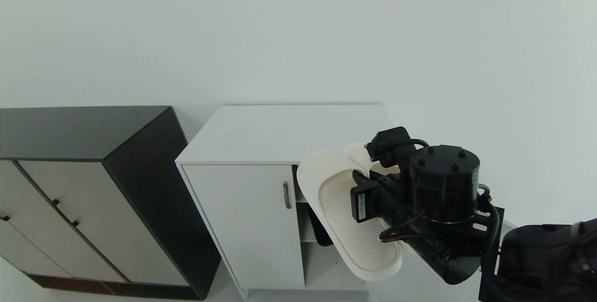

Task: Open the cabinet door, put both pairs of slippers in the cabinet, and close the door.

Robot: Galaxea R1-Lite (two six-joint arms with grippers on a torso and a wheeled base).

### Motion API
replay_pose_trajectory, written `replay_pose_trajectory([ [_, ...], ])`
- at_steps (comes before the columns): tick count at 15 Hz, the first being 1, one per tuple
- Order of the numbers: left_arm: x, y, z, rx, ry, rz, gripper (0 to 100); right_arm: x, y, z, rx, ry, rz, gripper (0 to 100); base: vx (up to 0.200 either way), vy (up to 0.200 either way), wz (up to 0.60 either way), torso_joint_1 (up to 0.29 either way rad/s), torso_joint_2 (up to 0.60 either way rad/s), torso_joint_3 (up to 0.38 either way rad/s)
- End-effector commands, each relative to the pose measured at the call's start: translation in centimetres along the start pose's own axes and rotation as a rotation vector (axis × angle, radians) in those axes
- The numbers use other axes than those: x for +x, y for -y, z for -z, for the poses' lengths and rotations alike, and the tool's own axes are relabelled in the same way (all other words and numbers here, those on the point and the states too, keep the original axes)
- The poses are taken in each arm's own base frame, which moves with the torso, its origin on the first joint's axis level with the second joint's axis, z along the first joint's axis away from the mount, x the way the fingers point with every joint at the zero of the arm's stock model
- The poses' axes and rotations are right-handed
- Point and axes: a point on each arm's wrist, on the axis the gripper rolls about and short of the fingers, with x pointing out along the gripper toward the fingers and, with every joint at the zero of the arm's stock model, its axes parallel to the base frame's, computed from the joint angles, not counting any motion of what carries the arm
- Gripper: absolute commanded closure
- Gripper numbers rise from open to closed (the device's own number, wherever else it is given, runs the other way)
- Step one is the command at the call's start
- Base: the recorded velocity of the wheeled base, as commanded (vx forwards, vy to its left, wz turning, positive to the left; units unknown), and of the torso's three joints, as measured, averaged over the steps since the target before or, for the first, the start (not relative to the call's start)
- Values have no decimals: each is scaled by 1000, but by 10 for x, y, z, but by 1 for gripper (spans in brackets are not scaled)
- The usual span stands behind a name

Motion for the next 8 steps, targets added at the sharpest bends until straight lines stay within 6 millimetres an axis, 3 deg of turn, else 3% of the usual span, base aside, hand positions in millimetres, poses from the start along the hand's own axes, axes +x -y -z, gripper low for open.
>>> replay_pose_trajectory([
  [1,0,0,0,0,0,0,100,1,-1,3,-4,-7,-1,100,0,0,0,0,0,0],
  [3,0,0,0,0,0,0,100,2,-1,5,-8,-14,0,100,0,0,0,-149,320,186],
  [8,0,0,0,0,0,0,100,2,-1,7,-12,-21,0,100,0,0,0,-224,527,301],
])
